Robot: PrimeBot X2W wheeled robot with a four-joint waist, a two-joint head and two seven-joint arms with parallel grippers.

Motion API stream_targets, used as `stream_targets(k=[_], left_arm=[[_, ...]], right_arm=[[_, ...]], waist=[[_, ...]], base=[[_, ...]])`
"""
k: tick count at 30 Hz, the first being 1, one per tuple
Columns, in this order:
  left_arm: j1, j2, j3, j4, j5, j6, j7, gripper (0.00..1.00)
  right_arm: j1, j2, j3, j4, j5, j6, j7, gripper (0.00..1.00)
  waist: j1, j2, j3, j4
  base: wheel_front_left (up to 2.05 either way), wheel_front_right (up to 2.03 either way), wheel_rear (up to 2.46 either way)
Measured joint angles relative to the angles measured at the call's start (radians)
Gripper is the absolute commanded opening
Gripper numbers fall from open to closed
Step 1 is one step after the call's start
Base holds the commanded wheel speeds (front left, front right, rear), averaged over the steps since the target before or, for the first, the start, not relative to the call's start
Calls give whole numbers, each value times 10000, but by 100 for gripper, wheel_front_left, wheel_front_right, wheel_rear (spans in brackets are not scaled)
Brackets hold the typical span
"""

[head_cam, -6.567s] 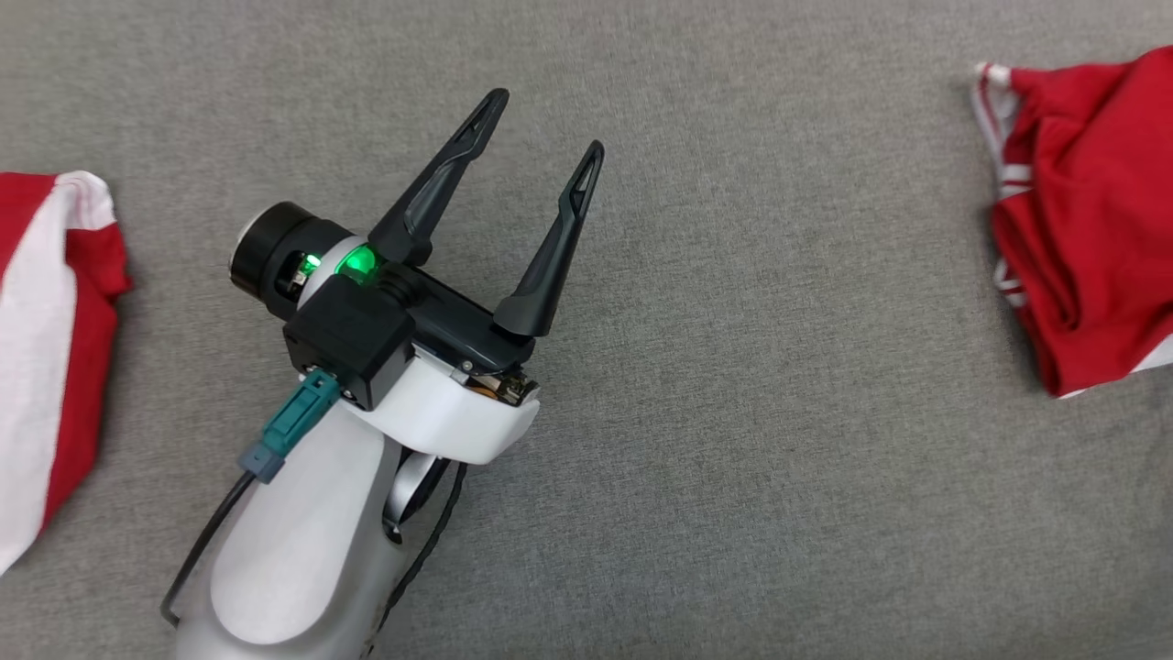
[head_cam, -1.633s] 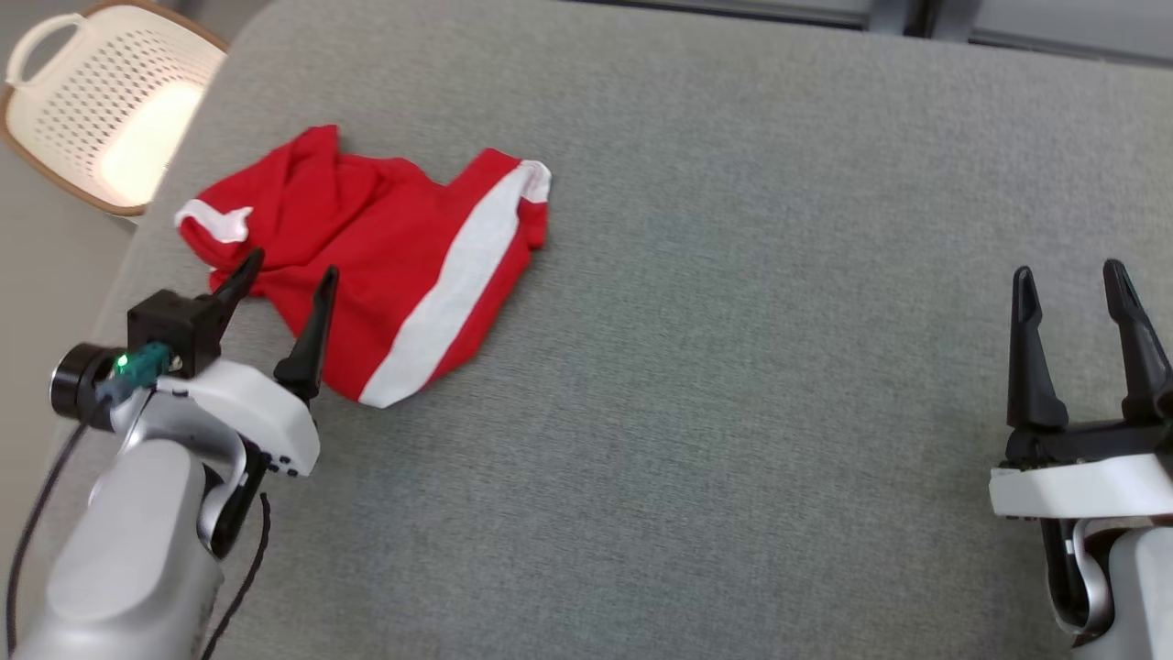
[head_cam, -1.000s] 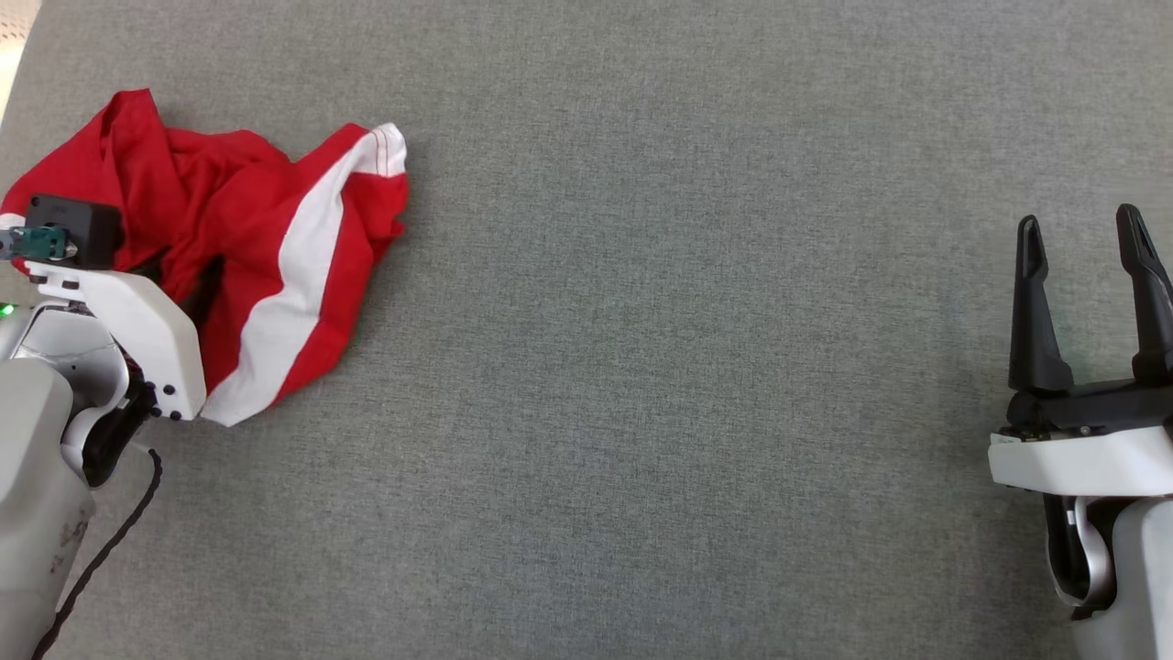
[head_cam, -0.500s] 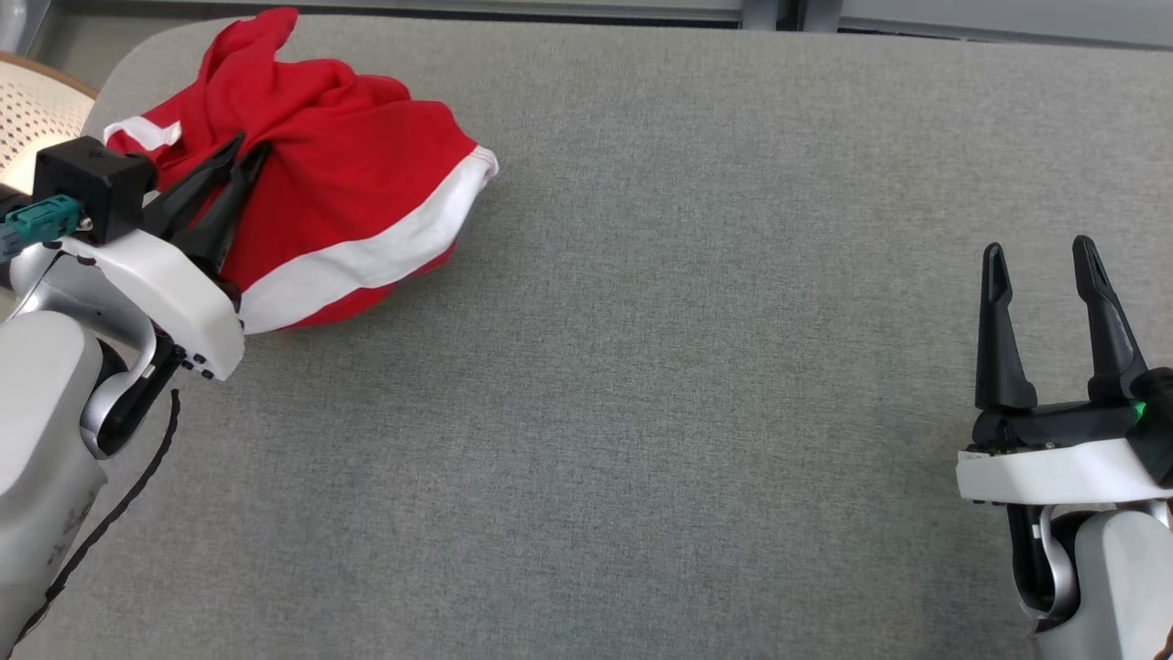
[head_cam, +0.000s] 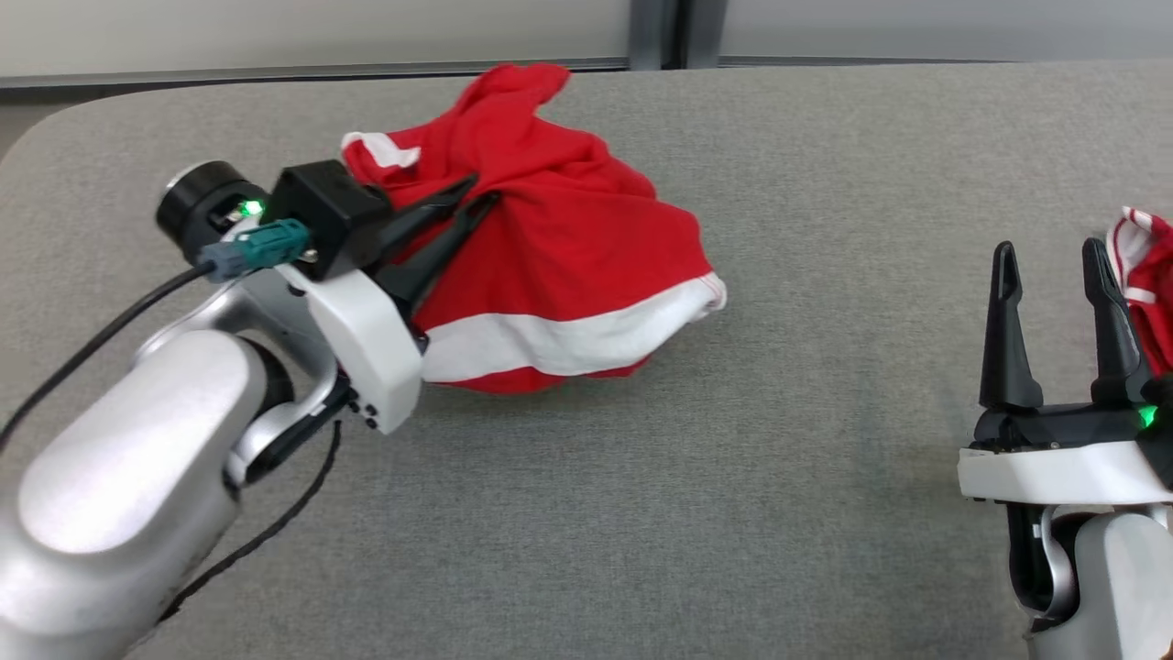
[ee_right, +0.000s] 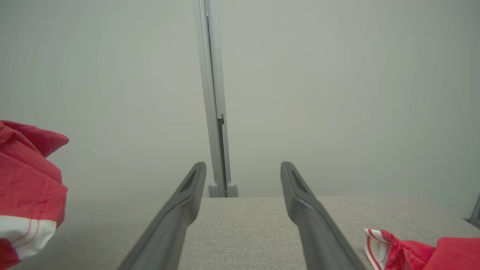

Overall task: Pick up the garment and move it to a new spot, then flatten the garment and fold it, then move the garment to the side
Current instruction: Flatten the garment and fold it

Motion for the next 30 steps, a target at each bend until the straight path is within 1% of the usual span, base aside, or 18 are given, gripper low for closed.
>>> stream_targets(k=[3,5,10,12,15,17,19,21,23,25,30], left_arm=[[-107,-585,-253,157,-52,151,345,0],[-121,-1066,-343,564,-247,240,456,0],[-289,-2092,-504,2127,-431,343,382,0],[-395,-2368,-713,2826,-334,395,418,100],[-604,-2661,-702,3641,-2,573,-251,100],[-630,-2882,-523,3965,-33,571,-894,100],[-632,-3093,-222,4148,-134,581,-1636,100],[-641,-3118,105,4228,-136,685,-2431,100],[-633,-3047,445,4238,-245,752,-3089,100],[-530,-2890,800,4172,-345,892,-3473,100],[448,-2197,1576,3720,-278,1331,-3820,100]], right_arm=[[-94,17,12,-81,40,0,-2,100],[-143,25,27,-104,98,0,0,100],[-336,38,186,-127,186,0,-2,100],[-363,36,203,-142,290,0,-2,100],[-427,40,249,-161,368,-2,-2,100],[-424,40,249,-163,384,0,-2,100],[-354,38,217,-151,378,0,-2,100],[-240,38,188,-123,318,-2,-2,100],[-185,44,163,-79,263,-2,-2,100],[-114,42,125,-48,199,0,-2,100],[164,48,163,171,58,0,0,100]], waist=[[0,0,113,-382],[0,0,217,-648],[0,0,585,-1321],[0,0,739,-1563],[0,0,967,-1845],[0,0,1067,-1953],[0,0,1076,-1935],[0,0,1014,-1821],[0,0,902,-1640],[0,0,768,-1413],[0,0,397,-705]], base=[[0,0,0],[0,0,0],[0,0,0],[0,0,0],[0,0,0],[0,0,0],[0,0,0],[0,0,0],[0,0,0],[0,0,0],[0,0,0]])
